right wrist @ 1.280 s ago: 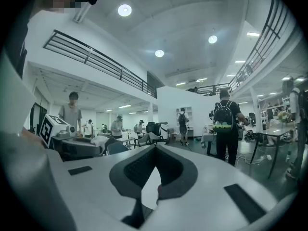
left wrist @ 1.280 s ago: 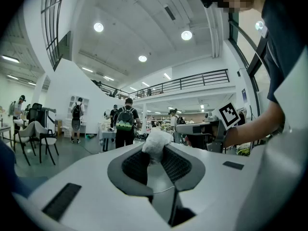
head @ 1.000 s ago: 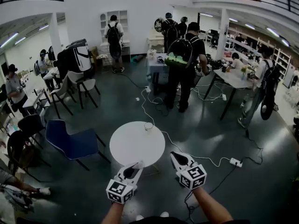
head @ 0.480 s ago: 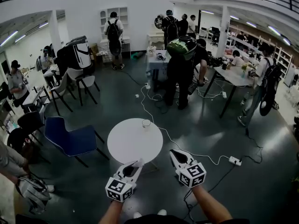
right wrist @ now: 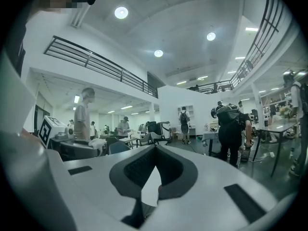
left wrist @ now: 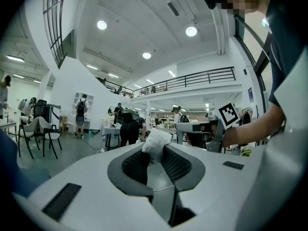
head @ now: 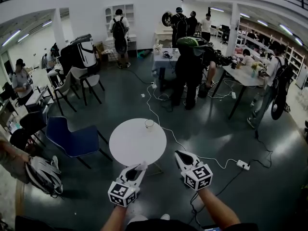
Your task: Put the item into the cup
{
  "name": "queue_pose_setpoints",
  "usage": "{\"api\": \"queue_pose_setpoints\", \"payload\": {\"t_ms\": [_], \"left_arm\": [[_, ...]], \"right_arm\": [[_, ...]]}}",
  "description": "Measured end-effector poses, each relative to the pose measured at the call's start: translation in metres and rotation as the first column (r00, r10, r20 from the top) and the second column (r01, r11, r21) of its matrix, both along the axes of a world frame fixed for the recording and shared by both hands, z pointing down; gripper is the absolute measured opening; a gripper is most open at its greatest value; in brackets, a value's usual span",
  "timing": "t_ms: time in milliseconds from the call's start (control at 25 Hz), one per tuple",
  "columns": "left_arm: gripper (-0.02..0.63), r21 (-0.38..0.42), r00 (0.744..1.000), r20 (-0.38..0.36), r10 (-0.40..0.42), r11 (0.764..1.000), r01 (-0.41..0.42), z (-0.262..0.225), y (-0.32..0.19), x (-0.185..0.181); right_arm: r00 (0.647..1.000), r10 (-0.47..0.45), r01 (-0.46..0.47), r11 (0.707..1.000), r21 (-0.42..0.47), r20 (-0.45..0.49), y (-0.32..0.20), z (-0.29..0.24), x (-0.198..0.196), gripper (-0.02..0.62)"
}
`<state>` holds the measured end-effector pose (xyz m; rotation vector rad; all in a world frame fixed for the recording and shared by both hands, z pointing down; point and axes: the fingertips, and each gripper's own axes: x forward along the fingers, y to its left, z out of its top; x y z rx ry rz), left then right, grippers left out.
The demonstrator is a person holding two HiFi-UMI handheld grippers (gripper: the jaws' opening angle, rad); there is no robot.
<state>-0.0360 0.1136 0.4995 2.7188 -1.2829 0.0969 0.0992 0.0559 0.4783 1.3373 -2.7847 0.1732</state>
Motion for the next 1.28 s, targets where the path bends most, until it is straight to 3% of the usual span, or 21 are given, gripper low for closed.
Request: {"api": "queue_pose_setpoints", "payload": {"t_ms": [480, 760, 1280], "left_arm": [[0.081, -0.013, 1.000, 0.000, -0.029, 0.999, 0.029, 0.011, 0.006, 0.012], [0.081, -0.019, 0.999, 0.006, -0.041, 0.999, 0.041, 0.017, 0.000, 0.001], [0.081, -0.024, 1.000, 0.002, -0.024, 0.999, 0.024, 0.025, -0.056, -0.018]], "right_arm": [[1.000, -0.012, 0.012, 1.000, 0.002, 0.017, -0.001, 0.008, 0.016, 0.017], [0.999, -0.027, 0.027, 1.000, -0.001, 0.026, -0.009, 0.015, 0.000, 0.017], [1.000, -0.002, 0.003, 1.000, -0.014, 0.025, -0.063, 0.024, -0.017, 0.017]]}}
